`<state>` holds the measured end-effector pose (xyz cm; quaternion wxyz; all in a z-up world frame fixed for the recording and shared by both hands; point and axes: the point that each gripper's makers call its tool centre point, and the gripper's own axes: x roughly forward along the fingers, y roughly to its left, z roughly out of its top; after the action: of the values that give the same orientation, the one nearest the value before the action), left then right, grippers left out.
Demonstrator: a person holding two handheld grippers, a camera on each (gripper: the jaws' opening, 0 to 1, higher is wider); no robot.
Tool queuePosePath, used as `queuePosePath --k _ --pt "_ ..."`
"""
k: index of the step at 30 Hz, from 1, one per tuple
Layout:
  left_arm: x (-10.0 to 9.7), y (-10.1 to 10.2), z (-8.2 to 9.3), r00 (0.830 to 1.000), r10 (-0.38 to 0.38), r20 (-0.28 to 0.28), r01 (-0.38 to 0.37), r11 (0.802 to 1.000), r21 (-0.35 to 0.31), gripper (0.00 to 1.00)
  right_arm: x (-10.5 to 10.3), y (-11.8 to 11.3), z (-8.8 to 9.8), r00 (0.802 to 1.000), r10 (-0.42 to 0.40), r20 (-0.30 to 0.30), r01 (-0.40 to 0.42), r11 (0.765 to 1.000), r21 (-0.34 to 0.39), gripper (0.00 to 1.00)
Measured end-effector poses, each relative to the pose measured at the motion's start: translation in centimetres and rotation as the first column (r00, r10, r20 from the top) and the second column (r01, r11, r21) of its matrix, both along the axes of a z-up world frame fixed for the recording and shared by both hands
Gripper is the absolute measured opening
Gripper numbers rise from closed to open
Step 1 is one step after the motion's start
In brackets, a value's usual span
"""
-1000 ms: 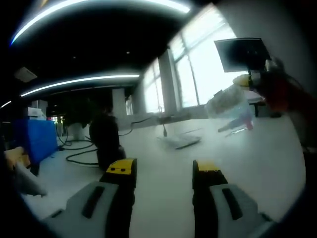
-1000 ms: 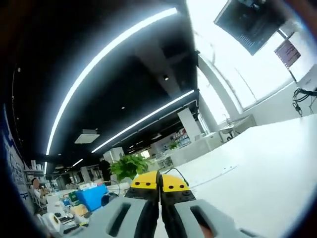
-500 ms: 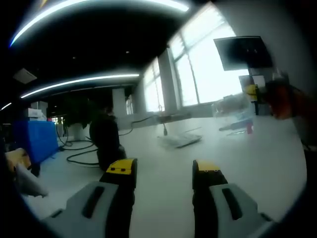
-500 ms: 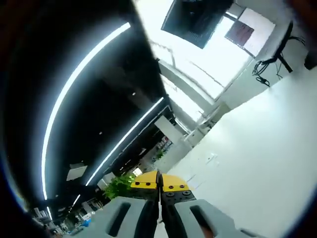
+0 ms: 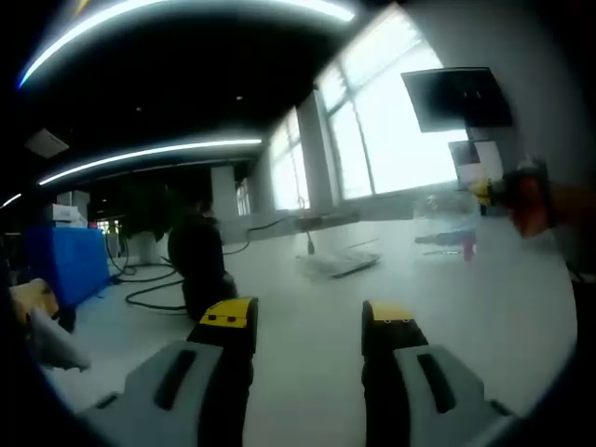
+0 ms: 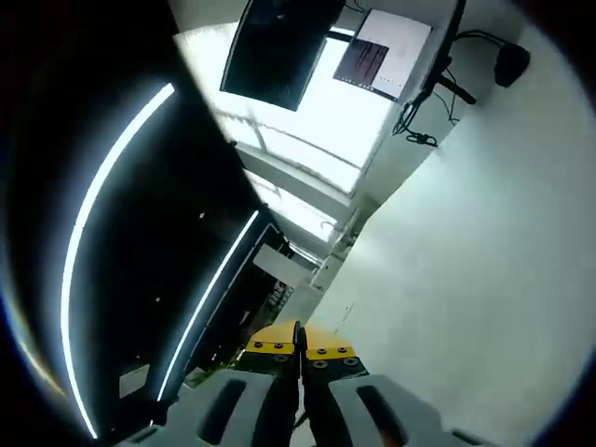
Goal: Clip sheet goods on table flip sheet goods clip sheet goods scan sheet goods put sheet goods back to table
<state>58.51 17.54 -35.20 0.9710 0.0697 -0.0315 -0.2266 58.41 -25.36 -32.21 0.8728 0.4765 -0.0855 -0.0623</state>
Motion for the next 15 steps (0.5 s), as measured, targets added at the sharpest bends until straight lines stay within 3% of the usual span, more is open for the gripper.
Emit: queuePosePath --k 4,9,15 --pt "0.0 0.0 0.0 1.000 0.002 0.000 -0.002 1.000 0.001 0.37 0.0 -0.1 -0.6 1.000 -0.003 -0.013 0.003 1.000 -0.003 0.00" --pt "0.0 0.0 0.0 1.000 0.003 -0.001 -0.003 1.000 0.002 0.37 -0.3 -0.6 -1.3 0.999 -0.034 -0.032 0.032 0.998 -0.059 0.00" --pt "0.0 0.0 0.0 1.000 0.003 -0.001 -0.003 1.000 0.003 0.37 -0.4 -0.7 -2.5 0.998 -0.039 -0.050 0.038 0.999 -0.032 0.00"
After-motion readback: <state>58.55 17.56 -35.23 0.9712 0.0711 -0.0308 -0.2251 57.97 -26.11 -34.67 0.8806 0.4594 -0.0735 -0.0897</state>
